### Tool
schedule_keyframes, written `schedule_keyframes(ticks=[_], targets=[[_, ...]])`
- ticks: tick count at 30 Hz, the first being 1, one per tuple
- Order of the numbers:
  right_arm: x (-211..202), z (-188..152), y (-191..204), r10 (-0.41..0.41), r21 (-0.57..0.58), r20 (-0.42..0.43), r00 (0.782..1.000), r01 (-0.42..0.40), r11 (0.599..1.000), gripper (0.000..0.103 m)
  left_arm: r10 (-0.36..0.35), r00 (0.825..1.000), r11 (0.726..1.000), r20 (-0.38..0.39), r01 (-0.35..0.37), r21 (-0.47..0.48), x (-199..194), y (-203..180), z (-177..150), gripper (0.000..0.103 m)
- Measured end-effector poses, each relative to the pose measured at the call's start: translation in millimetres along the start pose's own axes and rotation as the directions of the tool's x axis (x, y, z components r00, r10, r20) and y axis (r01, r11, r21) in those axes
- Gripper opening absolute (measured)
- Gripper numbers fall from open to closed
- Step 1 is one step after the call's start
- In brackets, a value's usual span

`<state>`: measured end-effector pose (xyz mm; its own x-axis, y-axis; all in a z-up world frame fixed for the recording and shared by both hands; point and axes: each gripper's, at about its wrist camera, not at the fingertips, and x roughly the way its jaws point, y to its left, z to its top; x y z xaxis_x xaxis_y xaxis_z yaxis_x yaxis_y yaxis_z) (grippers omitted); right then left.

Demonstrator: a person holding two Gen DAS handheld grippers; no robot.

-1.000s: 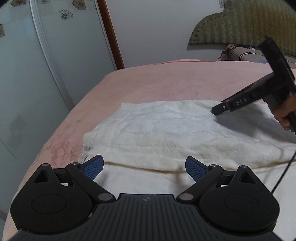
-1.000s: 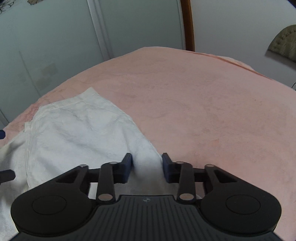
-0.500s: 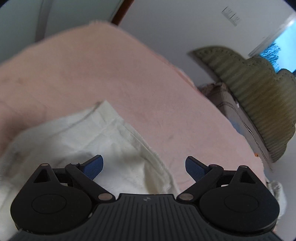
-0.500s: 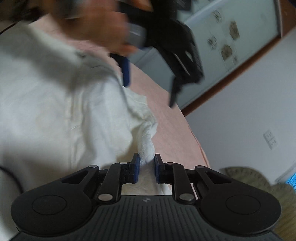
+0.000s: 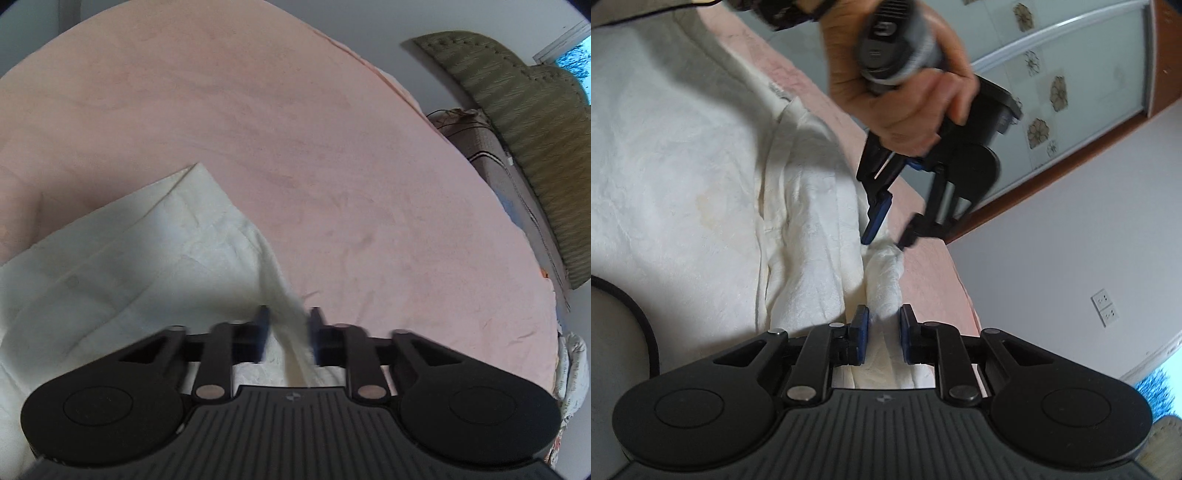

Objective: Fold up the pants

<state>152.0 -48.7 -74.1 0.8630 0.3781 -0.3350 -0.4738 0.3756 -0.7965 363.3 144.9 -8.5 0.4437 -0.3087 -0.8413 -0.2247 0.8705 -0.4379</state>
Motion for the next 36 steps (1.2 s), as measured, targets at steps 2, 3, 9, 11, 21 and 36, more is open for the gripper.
schedule_keyframes(ticks=[2, 3, 9, 11, 21, 36], targets=[[-7, -3, -6, 0.011, 0.008, -0.005, 1.0, -0.011, 1.0, 0.02, 0.011, 0.998, 1.0, 0.064, -0.012, 0.022, -9, -4, -12, 0.006], [-12, -5, -8, 0.009, 0.008, -0.005, 1.0, -0.009, 1.0, 0.021, 0.02, 0.995, 0.999, 0.102, -0.025, 0.048, -14, -7, -18, 0.006], [-51, -47, -52, -0.042, 0.053, -0.119, 0.992, 0.048, 0.997, 0.074, 0.007, 0.925, 0.981, 0.381, -0.081, 0.179, -72, -13, -78, 0.005], [-53, -72, -65, -0.044, 0.027, -0.184, 0.982, 0.05, 0.998, 0.078, -0.009, 0.901, 0.977, 0.434, -0.085, 0.197, -88, -12, -97, 0.005], [-19, -108, -105, 0.094, 0.188, -0.353, 0.931, -0.028, 0.982, 0.006, -0.09, 0.813, 0.966, 0.576, -0.07, 0.249, -139, 1, -184, 0.005], [-182, -46, -12, 0.082, 0.286, -0.282, 0.956, 0.002, 0.958, 0.005, -0.093, 0.806, 0.991, 0.585, 0.021, 0.129, -200, 77, -284, 0.004]])
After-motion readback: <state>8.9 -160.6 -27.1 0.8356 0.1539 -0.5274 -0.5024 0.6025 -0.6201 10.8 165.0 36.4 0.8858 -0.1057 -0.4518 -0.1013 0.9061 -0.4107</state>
